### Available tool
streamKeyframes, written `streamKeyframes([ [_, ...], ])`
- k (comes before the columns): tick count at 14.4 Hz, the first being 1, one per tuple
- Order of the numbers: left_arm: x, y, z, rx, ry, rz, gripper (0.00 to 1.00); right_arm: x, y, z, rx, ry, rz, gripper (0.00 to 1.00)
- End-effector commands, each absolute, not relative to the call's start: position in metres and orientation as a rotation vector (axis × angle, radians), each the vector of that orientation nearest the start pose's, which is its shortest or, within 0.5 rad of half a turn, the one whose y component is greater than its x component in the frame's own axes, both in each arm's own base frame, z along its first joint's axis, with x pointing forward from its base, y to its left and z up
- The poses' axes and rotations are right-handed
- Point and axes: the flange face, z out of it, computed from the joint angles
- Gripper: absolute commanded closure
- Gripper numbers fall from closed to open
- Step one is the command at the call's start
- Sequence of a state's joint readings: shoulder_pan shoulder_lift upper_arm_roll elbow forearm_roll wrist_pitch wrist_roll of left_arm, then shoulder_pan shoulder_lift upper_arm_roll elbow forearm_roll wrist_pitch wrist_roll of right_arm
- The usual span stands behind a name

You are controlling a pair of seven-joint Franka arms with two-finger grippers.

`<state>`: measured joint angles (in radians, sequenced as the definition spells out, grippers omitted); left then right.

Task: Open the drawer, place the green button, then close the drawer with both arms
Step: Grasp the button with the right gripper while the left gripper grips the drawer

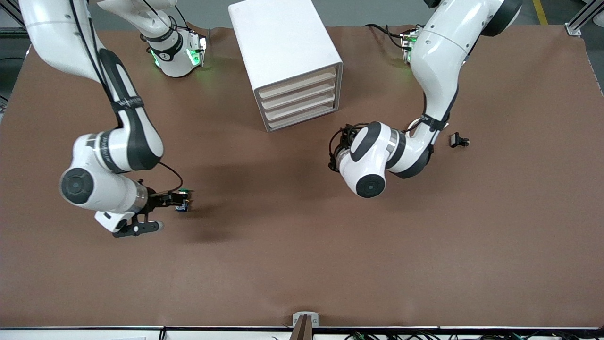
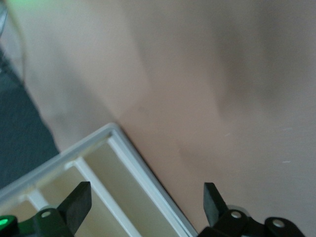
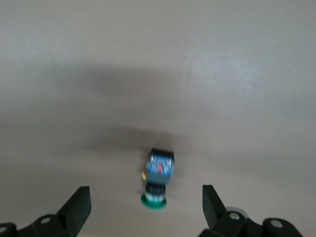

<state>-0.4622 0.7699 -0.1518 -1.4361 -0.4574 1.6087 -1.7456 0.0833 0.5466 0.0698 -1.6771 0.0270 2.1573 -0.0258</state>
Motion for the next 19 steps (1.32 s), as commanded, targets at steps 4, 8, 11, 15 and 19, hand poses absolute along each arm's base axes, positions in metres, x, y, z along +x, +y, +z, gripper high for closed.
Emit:
streamKeyframes([
  [4,0.480,-0.446,0.174,-1.614,-1.757,1.207,0.00,0.647,0.097,0.211,-3.097,-0.255,0.061,0.00],
  [8,0.449,-0.470,0.155,-1.519,-1.729,1.155,0.00,0.642,0.091,0.200,-3.126,-0.280,0.102,0.00],
  [11,0.438,-0.479,0.150,-1.441,-1.716,1.210,0.01,0.639,0.097,0.196,-3.141,-0.136,0.114,0.00],
  [15,0.424,-0.486,0.135,-1.365,-1.678,1.267,0.25,0.635,0.106,0.187,-3.148,-0.074,0.130,0.00],
  [19,0.412,-0.491,0.115,-1.315,-1.660,1.290,0.60,0.636,0.102,0.186,-3.148,-0.064,0.132,0.20],
])
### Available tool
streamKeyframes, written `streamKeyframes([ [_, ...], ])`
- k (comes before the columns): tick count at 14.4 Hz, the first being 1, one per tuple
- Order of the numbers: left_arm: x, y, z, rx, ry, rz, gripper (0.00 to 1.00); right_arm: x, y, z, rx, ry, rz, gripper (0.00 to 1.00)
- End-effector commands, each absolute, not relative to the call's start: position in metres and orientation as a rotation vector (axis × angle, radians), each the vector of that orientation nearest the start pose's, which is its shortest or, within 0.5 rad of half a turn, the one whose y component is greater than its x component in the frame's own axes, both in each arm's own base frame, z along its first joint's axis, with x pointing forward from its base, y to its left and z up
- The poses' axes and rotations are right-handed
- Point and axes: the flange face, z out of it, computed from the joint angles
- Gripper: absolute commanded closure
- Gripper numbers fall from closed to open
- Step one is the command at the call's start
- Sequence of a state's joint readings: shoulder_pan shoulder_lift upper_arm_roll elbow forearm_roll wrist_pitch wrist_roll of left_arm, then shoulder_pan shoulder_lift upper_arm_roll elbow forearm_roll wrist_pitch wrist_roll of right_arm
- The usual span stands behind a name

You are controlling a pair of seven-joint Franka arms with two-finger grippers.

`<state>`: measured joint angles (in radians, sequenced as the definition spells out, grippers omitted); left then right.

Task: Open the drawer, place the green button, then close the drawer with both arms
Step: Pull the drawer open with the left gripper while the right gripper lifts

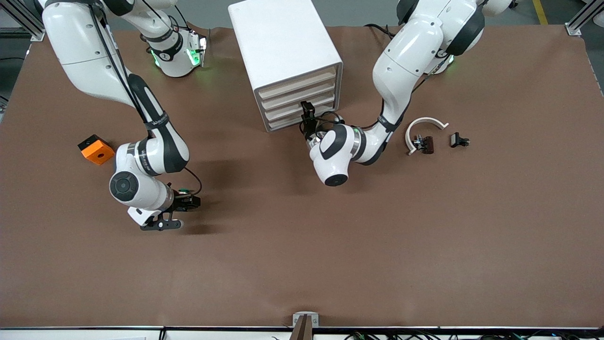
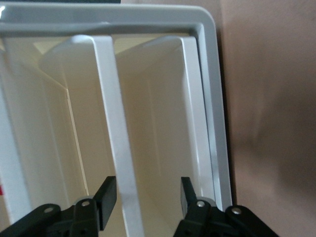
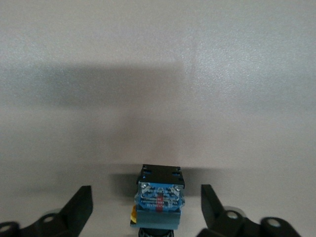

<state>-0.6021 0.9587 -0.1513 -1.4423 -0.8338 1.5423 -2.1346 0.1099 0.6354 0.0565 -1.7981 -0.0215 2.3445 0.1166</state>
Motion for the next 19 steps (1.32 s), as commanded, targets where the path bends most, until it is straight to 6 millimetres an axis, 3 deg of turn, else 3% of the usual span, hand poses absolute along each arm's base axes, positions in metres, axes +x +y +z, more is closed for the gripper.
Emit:
streamKeyframes([
  [1,0.413,-0.490,0.113,-1.310,-1.660,1.298,0.85,0.636,0.102,0.183,-3.147,-0.064,0.135,0.28],
  [2,0.417,-0.488,0.114,-1.306,-1.667,1.303,1.00,0.636,0.103,0.181,-3.147,-0.064,0.132,0.38],
  [4,0.427,-0.483,0.121,-1.312,-1.685,1.307,1.00,0.637,0.102,0.181,-3.148,-0.063,0.132,0.61],
  [7,0.459,-0.466,0.135,-1.328,-1.735,1.312,1.00,0.638,0.104,0.185,-3.147,-0.068,0.135,0.80],
  [11,0.512,-0.429,0.141,-1.413,-1.830,1.323,1.00,0.639,0.104,0.197,-3.149,-0.065,0.178,0.83],
  [14,0.529,-0.410,0.142,-1.494,-1.848,1.330,1.00,0.645,0.113,0.252,-3.154,-0.039,0.286,0.83],
  [16,0.538,-0.401,0.142,-1.524,-1.861,1.328,1.00,0.642,0.136,0.285,-3.173,0.064,0.386,0.83],
  [17,0.543,-0.398,0.143,-1.540,-1.865,1.335,0.86,0.638,0.156,0.299,-3.183,0.117,0.415,0.83],
  [19,0.557,-0.381,0.144,-1.517,-1.906,1.365,0.00,0.629,0.187,0.311,-3.202,0.280,0.474,0.83],
])
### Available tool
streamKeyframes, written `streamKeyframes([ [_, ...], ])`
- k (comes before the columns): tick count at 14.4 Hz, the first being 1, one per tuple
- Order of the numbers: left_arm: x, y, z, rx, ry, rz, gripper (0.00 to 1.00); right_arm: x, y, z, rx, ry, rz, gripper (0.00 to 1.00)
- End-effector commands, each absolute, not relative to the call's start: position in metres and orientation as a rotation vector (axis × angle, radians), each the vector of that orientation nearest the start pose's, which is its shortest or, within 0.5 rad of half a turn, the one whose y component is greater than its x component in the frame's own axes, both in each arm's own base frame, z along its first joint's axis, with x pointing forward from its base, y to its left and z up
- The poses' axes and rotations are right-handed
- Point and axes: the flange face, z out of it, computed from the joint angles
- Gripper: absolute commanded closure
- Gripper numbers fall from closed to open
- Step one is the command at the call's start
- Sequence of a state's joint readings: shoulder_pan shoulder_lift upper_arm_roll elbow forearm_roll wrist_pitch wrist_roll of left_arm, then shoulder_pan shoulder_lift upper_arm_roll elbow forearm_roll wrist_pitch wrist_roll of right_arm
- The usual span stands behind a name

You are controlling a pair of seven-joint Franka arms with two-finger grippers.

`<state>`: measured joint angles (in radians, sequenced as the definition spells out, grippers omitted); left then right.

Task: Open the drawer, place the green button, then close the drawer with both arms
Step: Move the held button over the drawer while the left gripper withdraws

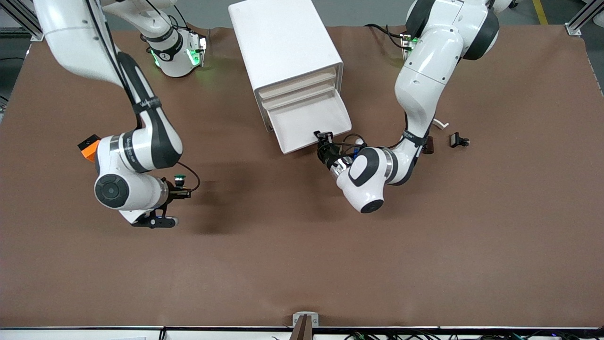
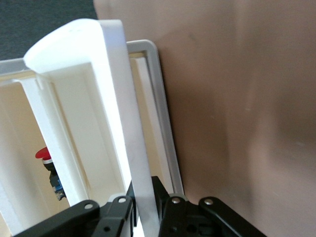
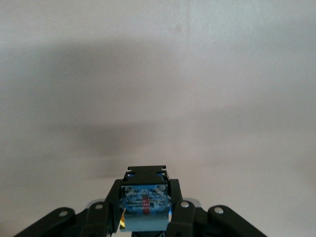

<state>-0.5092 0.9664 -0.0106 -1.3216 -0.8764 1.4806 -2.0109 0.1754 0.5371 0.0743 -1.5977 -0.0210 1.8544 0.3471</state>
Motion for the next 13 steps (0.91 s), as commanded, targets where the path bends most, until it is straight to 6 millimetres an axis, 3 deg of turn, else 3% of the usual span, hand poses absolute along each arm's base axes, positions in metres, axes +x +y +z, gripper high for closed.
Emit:
streamKeyframes([
  [1,0.560,-0.380,0.147,1.898,2.377,-1.695,0.00,0.621,0.210,0.318,-3.217,0.330,0.490,0.83],
  [4,0.582,-0.373,0.169,1.890,2.354,-1.623,0.00,0.594,0.279,0.344,-3.245,0.582,0.467,0.83],
  [7,0.604,-0.361,0.189,1.888,2.310,-1.562,0.00,0.554,0.359,0.349,-3.238,0.857,0.386,0.83],
  [8,0.611,-0.350,0.192,1.898,2.287,-1.535,0.00,0.539,0.385,0.355,-3.192,0.959,0.383,0.83],
  [10,0.631,-0.322,0.225,2.022,2.129,-1.387,0.00,0.514,0.425,0.359,-3.055,1.121,0.503,0.83],
  [13,0.651,-0.284,0.266,2.263,1.867,-1.146,0.00,0.501,0.468,0.364,-2.808,1.415,0.467,0.81],
])
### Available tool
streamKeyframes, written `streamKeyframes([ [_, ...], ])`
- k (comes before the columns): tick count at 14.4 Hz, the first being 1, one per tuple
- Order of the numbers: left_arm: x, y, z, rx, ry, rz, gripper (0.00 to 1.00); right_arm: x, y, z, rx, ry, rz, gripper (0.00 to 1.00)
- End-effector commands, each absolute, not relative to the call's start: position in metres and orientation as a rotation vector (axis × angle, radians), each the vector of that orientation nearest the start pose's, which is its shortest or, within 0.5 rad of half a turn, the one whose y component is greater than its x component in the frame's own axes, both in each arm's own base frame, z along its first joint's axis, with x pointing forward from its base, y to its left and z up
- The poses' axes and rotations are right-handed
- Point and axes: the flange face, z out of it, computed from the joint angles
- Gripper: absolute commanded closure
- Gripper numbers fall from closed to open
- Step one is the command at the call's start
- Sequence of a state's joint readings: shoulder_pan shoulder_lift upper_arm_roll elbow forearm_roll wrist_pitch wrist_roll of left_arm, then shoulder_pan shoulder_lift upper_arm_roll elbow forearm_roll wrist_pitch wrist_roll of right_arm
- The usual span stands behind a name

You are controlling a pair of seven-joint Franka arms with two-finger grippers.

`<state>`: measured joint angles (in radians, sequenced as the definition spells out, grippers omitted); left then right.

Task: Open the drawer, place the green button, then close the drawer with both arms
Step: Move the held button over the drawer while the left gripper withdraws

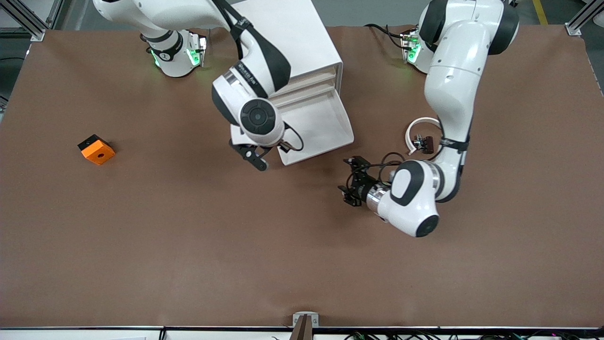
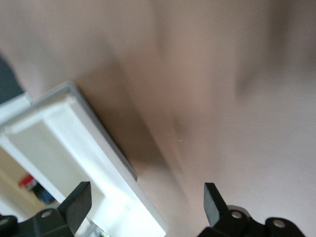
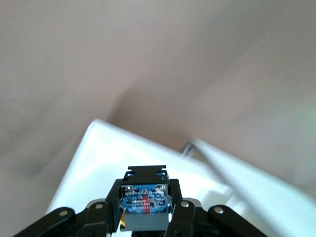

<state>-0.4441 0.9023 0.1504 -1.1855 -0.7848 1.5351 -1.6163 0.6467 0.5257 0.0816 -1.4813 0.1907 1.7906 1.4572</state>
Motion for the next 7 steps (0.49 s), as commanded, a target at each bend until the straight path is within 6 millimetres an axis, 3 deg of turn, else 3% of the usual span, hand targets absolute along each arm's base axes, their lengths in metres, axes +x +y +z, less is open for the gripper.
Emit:
streamKeyframes([
  [1,0.661,-0.265,0.277,-2.300,-1.872,1.094,0.00,0.496,0.476,0.359,-2.783,1.480,0.459,0.81],
  [5,0.682,-0.217,0.312,-2.559,-1.770,0.968,0.00,0.490,0.491,0.345,-2.675,1.672,0.432,0.82],
  [6,0.684,-0.206,0.330,-2.629,-1.711,0.882,0.00,0.488,0.494,0.338,-2.663,1.707,0.426,0.82],
  [7,0.684,-0.200,0.336,-2.654,-1.652,0.809,0.00,0.483,0.500,0.332,-2.668,1.706,0.425,0.82],
])
